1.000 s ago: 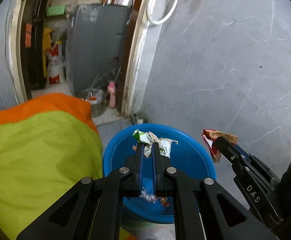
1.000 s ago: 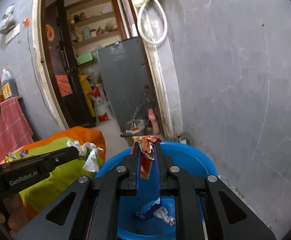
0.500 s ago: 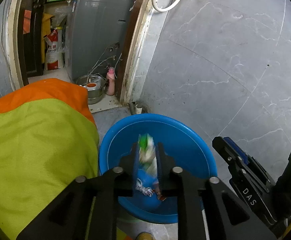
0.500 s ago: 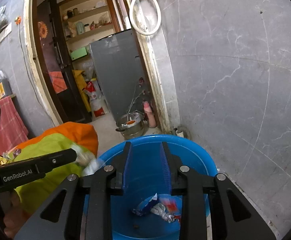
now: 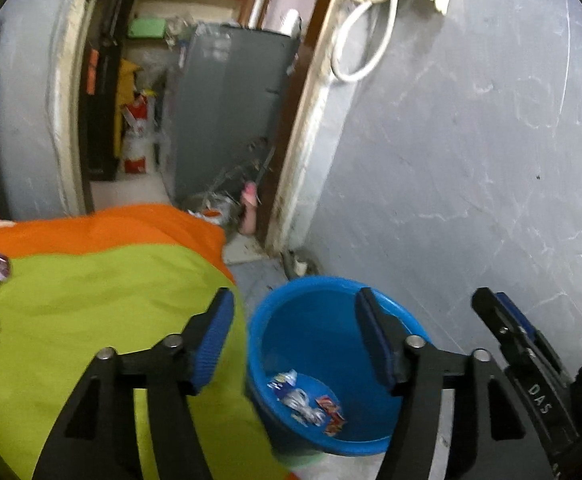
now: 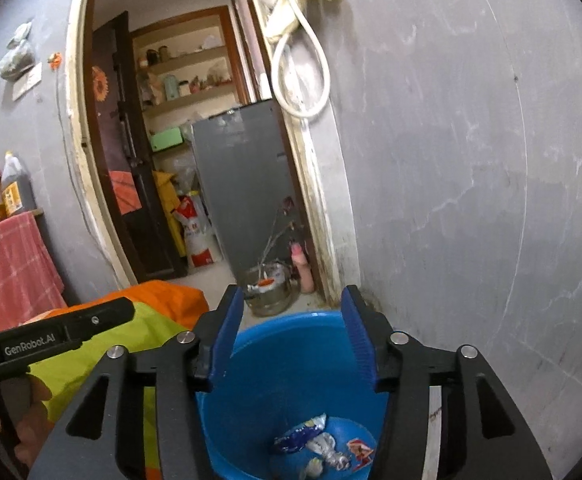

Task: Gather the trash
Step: 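Bring both open grippers back over the remaining wrappers on the blanket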

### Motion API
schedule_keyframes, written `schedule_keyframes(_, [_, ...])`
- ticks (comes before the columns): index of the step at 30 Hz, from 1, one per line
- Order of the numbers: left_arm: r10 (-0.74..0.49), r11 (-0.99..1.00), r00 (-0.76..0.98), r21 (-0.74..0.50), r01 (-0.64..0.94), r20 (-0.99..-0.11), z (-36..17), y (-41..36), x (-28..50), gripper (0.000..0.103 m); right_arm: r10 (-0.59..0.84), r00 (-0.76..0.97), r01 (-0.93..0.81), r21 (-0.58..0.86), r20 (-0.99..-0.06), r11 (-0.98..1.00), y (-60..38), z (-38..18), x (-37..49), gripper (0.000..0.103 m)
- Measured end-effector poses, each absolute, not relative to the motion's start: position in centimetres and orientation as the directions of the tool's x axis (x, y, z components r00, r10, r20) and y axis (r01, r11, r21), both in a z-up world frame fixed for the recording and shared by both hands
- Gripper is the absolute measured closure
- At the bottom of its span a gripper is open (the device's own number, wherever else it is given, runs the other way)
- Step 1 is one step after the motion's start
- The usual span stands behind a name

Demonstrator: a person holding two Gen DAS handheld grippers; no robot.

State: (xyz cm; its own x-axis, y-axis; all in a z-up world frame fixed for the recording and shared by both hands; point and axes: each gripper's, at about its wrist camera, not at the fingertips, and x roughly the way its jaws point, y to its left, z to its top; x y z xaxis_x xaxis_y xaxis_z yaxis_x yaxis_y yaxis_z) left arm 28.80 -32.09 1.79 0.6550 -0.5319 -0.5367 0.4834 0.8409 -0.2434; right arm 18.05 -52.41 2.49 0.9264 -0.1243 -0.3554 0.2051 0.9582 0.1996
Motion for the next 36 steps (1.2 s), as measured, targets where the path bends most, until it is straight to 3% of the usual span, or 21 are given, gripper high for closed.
schedule_keyframes(2, [-0.519, 0.850, 0.682, -0.229, 0.474, -0.515, 2.7, -30.9, 28.3, 0.032, -0.121, 0.933, 0.196, 0.196, -0.339, 0.961, -51.8, 3.3, 17.8, 0.048])
schedule_keyframes(4, [-0.493, 0.867, 0.722, -0.206, 0.454, -0.485, 3.6, -29.3, 27.6, 0.017, -0.116, 0.940, 0.185, 0.194, -0.320, 0.964, -51.1, 4.2, 17.5, 0.031])
schedule_keyframes(7, [-0.466, 0.883, 0.767, -0.182, 0.432, -0.442, 4.8, -27.2, 26.4, 0.007, -0.093, 0.955, 0.152, 0.199, -0.281, 0.968, -50.0, 5.5, 16.7, 0.024])
schedule_keyframes(10, [-0.445, 0.895, 0.792, -0.172, 0.412, -0.419, 5.5, -25.1, 25.5, 0.004, -0.068, 0.962, 0.119, 0.184, -0.263, 0.976, -48.5, 6.8, 16.4, 0.019])
schedule_keyframes(13, [-0.422, 0.906, 0.818, -0.170, 0.387, -0.391, 6.4, -22.5, 24.6, 0.003, -0.045, 0.971, 0.088, 0.178, -0.234, 0.980, -47.0, 8.0, 16.1, 0.001])
schedule_keyframes(24, [-0.322, 0.945, 0.884, -0.169, 0.280, -0.339, 8.5, -13.7, 22.8, 0.002, 0.063, 0.979, -0.037, 0.140, -0.192, 0.989, -39.7, 10.5, 16.3, 0.000])
schedule_keyframes(36, [-0.168, 0.980, 0.921, -0.156, 0.120, -0.351, 7.7, -3.2, 22.9, 0.002, 0.173, 0.964, -0.149, 0.127, -0.202, 0.981, -30.8, 10.2, 18.8, 0.000])
